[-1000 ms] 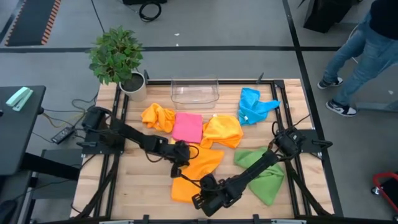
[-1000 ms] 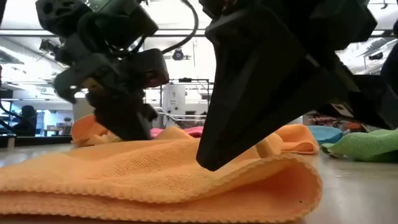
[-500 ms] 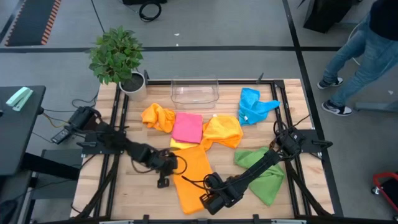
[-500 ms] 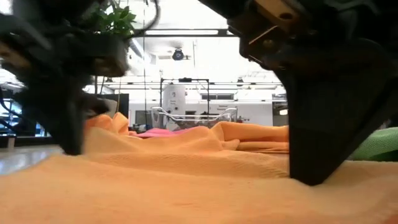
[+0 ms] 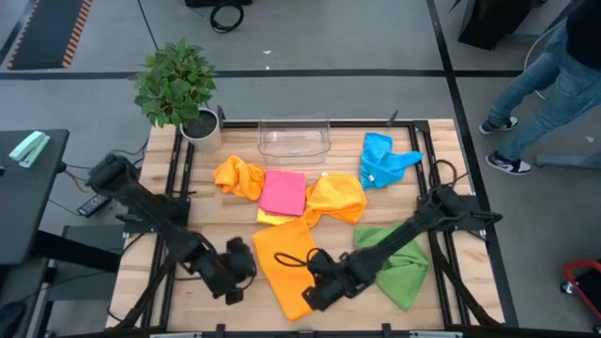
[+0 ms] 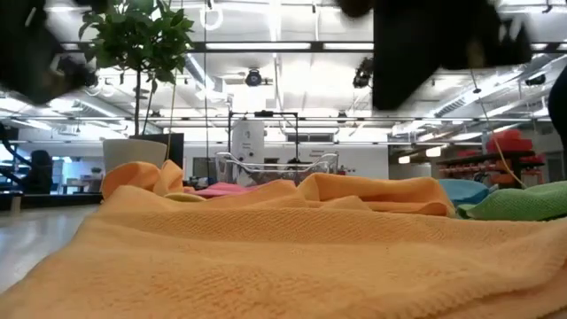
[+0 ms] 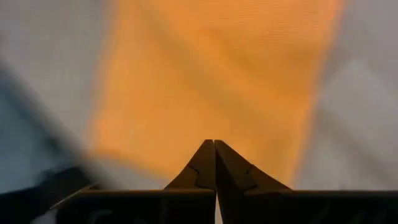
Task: Fold microfiber towels
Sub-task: Fold the bottom orange microfiber cloth
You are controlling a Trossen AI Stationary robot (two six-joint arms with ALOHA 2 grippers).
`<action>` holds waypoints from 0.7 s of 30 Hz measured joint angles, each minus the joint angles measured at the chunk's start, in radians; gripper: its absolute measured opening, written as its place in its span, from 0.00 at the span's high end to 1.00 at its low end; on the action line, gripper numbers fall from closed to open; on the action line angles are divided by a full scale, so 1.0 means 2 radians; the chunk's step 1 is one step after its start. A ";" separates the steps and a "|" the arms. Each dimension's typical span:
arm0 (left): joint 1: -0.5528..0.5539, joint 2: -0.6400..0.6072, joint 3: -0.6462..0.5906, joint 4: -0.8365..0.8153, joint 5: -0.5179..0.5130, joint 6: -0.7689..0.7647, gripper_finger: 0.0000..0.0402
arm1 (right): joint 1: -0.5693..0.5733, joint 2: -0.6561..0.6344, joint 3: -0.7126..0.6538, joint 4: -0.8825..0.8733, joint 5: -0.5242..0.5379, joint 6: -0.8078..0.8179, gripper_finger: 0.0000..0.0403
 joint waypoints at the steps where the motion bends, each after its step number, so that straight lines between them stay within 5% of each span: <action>1: 0.004 -0.013 0.009 -0.016 -0.028 0.025 0.99 | 0.006 -0.005 0.000 0.016 0.011 0.005 0.99; 5: 0.053 -0.031 0.017 -0.024 -0.068 0.135 0.99 | 0.026 -0.001 0.000 0.072 0.042 0.037 0.99; 12: 0.168 0.048 -0.018 0.031 0.088 0.208 0.99 | 0.043 0.064 -0.002 0.084 0.037 0.094 0.99; 21: 0.164 0.134 -0.014 0.047 0.155 0.197 0.99 | 0.034 0.081 0.000 0.022 0.014 0.111 0.99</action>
